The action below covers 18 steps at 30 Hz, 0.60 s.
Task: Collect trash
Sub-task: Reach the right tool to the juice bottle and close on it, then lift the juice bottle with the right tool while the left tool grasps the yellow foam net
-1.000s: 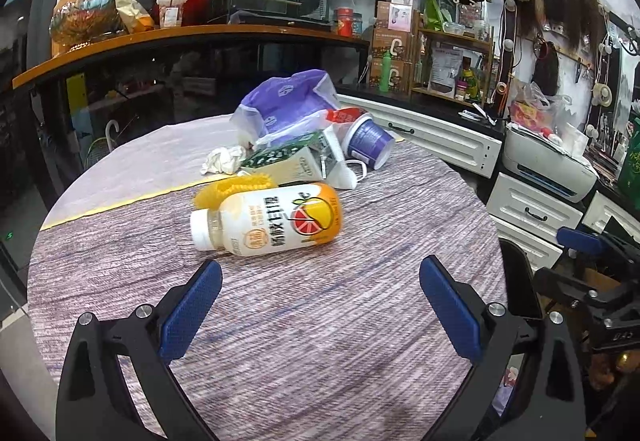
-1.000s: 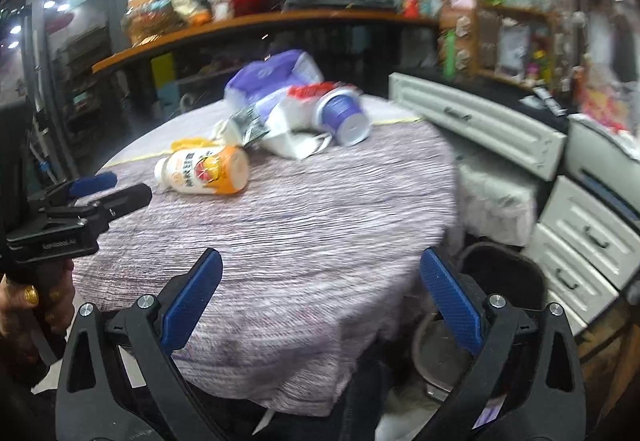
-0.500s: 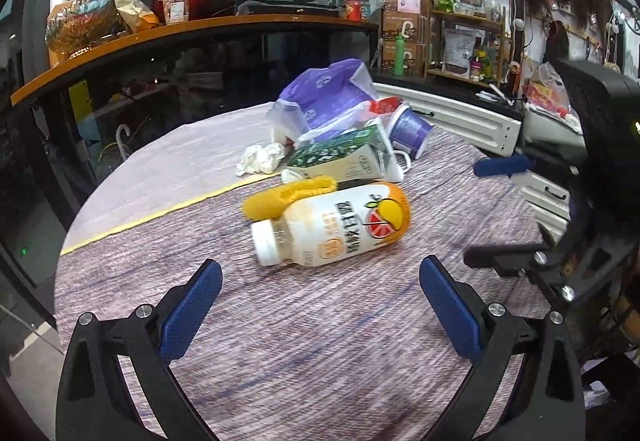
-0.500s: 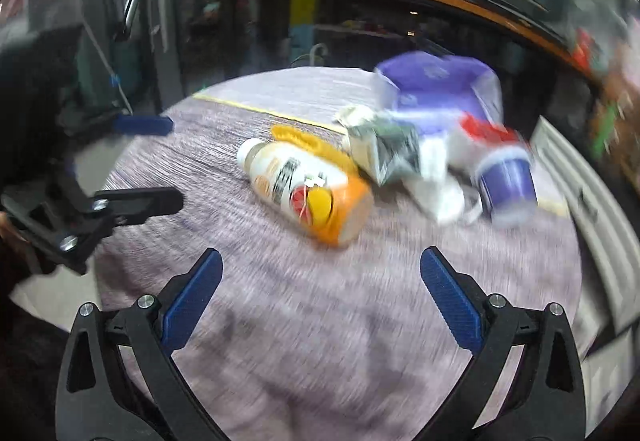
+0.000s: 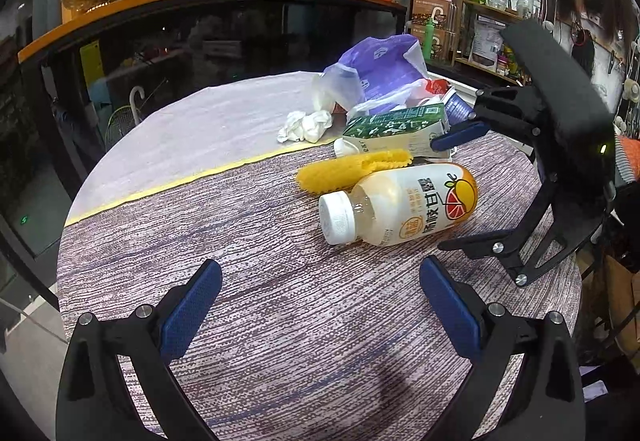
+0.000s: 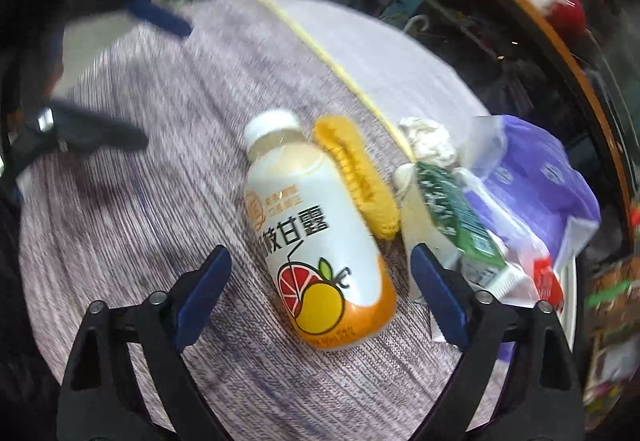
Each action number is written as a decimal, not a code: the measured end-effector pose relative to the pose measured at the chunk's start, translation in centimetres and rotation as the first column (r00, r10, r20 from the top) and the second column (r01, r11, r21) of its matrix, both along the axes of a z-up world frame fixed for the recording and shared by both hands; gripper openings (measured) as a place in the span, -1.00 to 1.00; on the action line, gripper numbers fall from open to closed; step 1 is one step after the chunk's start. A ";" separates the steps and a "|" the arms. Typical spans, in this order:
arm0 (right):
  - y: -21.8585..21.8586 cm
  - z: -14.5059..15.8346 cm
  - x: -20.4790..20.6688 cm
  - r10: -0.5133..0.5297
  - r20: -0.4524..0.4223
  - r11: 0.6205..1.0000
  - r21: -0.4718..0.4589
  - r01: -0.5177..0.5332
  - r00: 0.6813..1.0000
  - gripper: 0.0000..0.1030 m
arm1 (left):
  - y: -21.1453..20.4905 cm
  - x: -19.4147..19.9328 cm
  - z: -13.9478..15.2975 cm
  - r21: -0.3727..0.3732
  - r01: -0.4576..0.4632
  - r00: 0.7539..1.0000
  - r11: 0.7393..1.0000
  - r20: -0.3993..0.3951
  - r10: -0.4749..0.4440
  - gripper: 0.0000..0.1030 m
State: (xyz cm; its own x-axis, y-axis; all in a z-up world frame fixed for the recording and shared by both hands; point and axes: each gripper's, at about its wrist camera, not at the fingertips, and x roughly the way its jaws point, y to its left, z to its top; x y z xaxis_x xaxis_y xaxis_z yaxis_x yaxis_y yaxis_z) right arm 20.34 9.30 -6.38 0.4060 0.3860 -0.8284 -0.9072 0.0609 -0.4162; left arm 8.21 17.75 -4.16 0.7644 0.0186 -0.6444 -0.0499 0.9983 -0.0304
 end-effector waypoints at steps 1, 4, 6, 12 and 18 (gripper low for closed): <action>0.4 -0.4 0.1 0.006 0.009 1.000 -0.031 -0.006 1.000 0.57 | 0.1 0.0 -0.1 -0.002 0.001 1.000 1.000 0.000 -0.001 0.90; 1.1 -1.1 0.1 0.039 0.020 0.995 -0.092 -0.037 0.999 0.46 | 0.6 0.3 -0.2 -0.014 0.008 1.000 1.000 0.003 -0.008 0.90; 1.6 -1.2 0.2 0.051 0.012 0.994 -0.102 -0.049 0.999 0.44 | 0.9 0.5 -0.4 -0.024 0.012 1.000 1.000 0.003 -0.012 0.90; 2.3 -1.1 0.0 0.038 -0.021 0.996 -0.086 -0.039 0.999 0.28 | 2.0 1.3 -1.2 -0.092 0.007 1.000 0.996 -0.025 -0.009 0.90; -0.2 -0.8 -1.5 -0.016 -0.066 1.000 -0.016 0.015 0.998 0.20 | 3.2 1.8 -1.5 -0.174 -0.009 0.999 0.985 -0.034 0.003 0.90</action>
